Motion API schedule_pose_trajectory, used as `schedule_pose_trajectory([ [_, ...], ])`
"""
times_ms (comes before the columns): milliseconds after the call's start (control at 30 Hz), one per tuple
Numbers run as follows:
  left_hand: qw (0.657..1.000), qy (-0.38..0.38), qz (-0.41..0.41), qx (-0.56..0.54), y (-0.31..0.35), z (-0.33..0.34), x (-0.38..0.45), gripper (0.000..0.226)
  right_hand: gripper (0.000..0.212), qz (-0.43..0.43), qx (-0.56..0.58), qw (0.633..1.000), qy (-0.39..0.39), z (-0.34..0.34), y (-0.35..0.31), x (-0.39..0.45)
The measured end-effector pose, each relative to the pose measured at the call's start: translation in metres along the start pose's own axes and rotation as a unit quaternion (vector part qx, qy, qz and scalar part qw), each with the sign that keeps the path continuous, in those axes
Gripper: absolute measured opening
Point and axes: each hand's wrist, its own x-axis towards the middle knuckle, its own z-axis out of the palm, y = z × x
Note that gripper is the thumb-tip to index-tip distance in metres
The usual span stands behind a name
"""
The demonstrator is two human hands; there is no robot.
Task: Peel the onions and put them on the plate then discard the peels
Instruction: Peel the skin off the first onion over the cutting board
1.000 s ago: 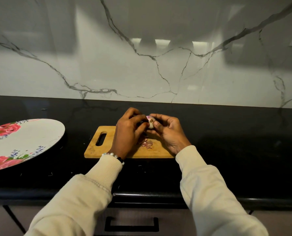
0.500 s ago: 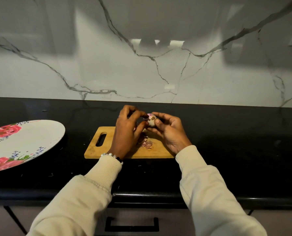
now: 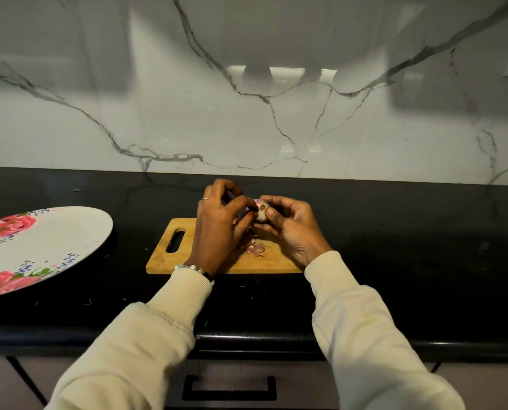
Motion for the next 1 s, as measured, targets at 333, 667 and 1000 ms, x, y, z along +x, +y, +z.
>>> schedule_pose_trajectory([
  [333,0.995,-0.035,0.030,0.093,0.0048,0.0013,0.0002,0.015,0.020,-0.001,-0.053,0.999,0.006,0.0018,0.0044,0.0013],
  [667,0.992,-0.088,-0.004,0.089,0.0082,0.0056,0.0019,0.015,0.020,0.010,-0.037,0.999,0.003,0.0012,0.0023,0.0002],
  [1000,0.994,-0.034,-0.067,0.075,0.0020,0.0023,0.0008,0.016,0.023,0.013,0.038,0.998,0.050,-0.0026,-0.0045,0.0014],
])
